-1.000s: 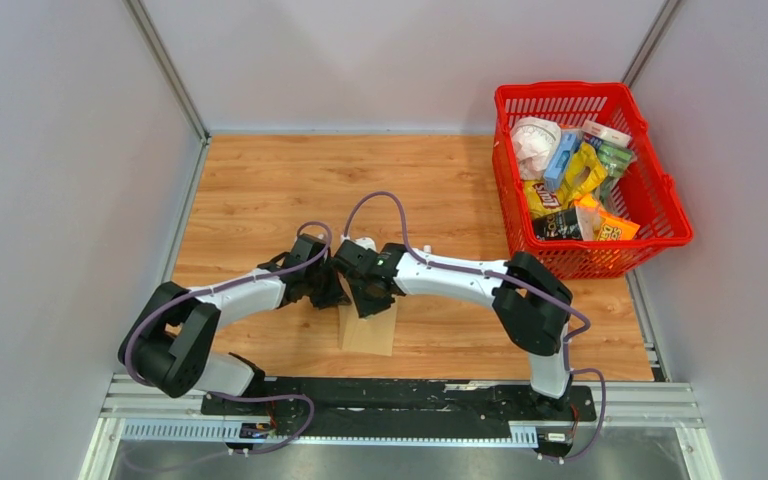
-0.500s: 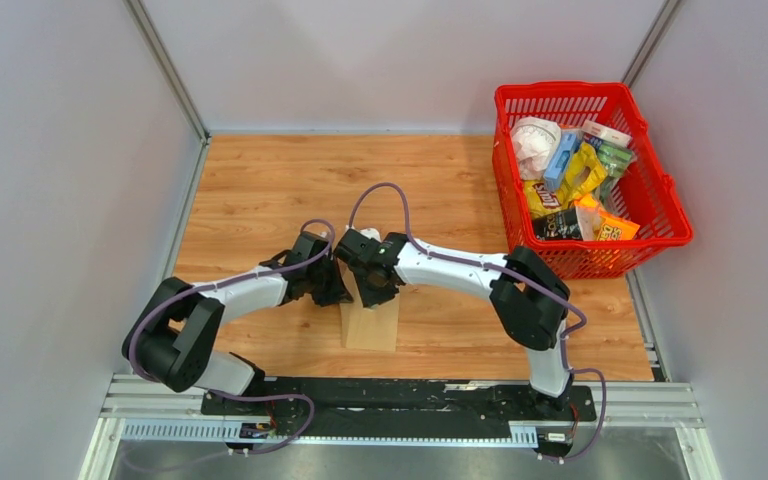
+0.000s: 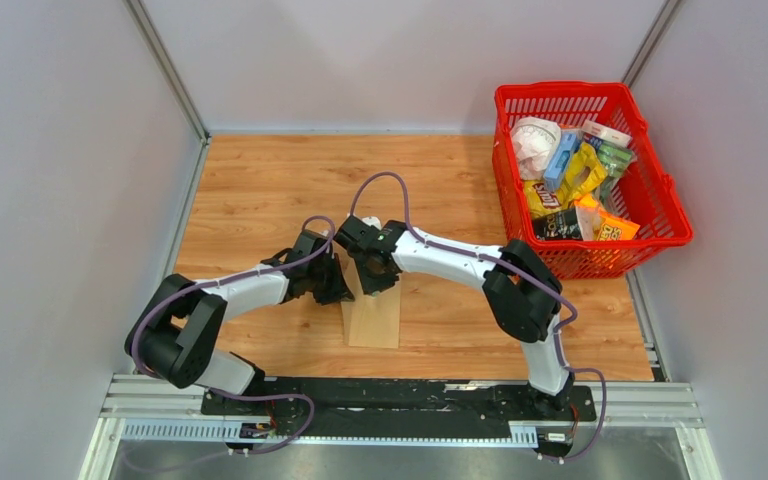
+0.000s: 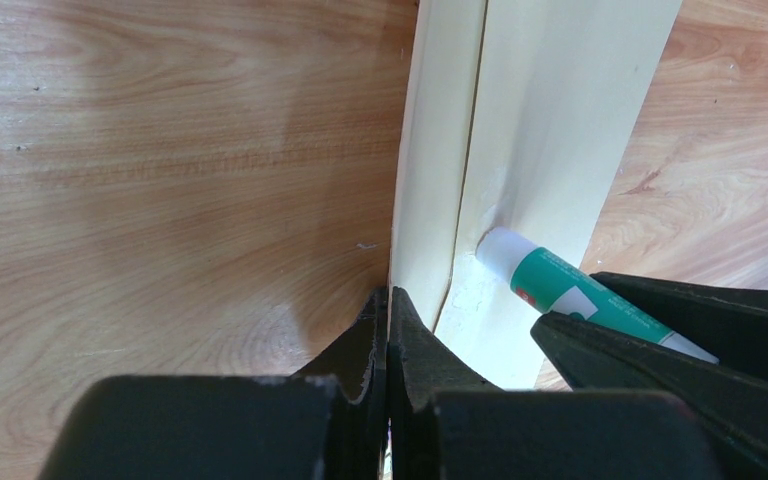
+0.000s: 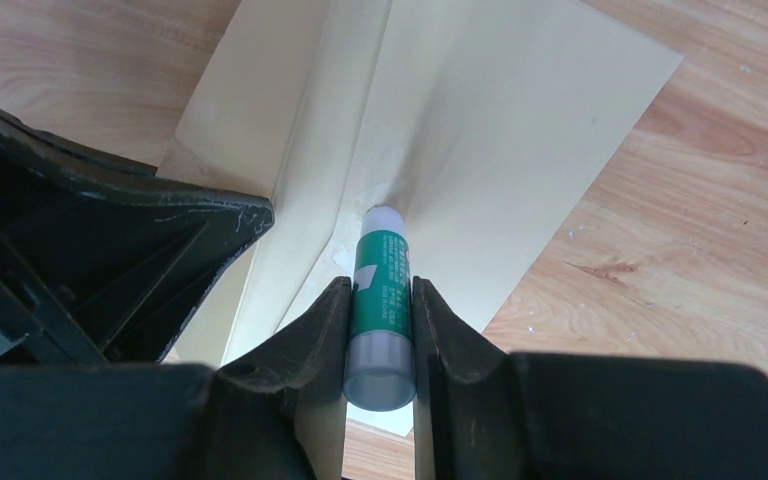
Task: Place the letter into the envelope and seal it
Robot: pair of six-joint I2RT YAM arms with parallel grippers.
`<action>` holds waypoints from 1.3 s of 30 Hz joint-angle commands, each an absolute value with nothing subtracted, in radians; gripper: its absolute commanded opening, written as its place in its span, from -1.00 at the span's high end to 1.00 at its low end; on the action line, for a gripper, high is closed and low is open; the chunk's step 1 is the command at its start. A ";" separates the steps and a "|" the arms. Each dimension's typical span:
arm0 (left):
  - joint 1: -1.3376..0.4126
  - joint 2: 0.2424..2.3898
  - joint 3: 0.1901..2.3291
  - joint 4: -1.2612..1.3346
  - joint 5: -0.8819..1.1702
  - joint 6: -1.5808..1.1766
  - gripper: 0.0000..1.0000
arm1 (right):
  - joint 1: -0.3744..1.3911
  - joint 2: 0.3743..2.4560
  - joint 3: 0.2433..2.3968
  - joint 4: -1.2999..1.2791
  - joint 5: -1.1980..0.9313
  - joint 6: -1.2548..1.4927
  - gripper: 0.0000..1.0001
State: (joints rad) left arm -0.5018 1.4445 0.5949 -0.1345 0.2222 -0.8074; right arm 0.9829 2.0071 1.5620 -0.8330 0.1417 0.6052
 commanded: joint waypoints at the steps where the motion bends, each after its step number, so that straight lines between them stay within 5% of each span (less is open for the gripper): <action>1: -0.502 1.468 0.588 -0.156 0.187 -0.798 1.00 | 0.965 2.077 1.566 -0.865 0.199 0.578 1.00; 39: -0.502 1.385 0.526 -0.127 0.067 -0.911 1.00 | 1.068 1.945 1.436 -0.861 0.107 0.640 1.00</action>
State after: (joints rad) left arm -0.5091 1.3937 0.5465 -0.1055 0.1444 -0.9207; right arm 1.0618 1.9762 1.4395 -0.8165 0.1223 0.6235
